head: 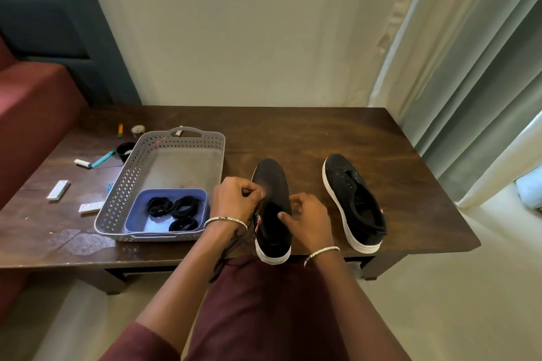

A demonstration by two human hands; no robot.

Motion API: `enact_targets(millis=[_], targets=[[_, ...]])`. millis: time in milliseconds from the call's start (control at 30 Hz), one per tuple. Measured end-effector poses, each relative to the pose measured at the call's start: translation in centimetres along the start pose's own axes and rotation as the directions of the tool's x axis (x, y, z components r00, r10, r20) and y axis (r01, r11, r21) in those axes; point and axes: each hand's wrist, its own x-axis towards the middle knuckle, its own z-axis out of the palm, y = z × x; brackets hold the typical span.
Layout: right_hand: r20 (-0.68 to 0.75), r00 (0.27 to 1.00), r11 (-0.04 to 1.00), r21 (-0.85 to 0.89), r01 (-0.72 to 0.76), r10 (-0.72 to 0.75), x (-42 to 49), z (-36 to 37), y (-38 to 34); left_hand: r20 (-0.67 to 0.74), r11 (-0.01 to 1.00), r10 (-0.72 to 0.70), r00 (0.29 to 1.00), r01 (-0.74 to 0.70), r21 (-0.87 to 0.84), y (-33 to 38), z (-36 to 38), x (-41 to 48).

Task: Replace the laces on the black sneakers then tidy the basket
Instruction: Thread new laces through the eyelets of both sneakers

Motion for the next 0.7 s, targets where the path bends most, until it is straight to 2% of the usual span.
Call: enact_targets(millis=[100,233,367,500,700], targets=[[0.051,0.997,0.992,-0.111,0.055,-0.05,1.3,1.7,-0.4,-0.036,0.999,-0.008,0.999,0.009,0.031,-0.2,1.5,1.1],[0.021,0.996,0.967,-0.239,0.088,-0.086,2.7,3.2,-0.5,-0.107,0.992,-0.084,0.991,0.093,0.088,-0.1,3.3,2.0],[-0.047,0.997,0.988,-0.144,0.059,-0.067,3.6,4.1,0.4,-0.148,0.972,-0.145,0.978,0.168,0.161,0.2,4.3,2.4],[-0.127,0.991,0.999,-0.023,0.044,-0.046,3.6,5.0,1.1,-0.099,0.977,-0.106,0.989,0.122,0.175,0.5,5.0,2.3],[-0.143,0.988,0.994,0.101,-0.035,0.05,4.1,5.6,1.6,-0.089,0.96,-0.059,0.994,0.081,0.269,0.7,5.1,2.2]])
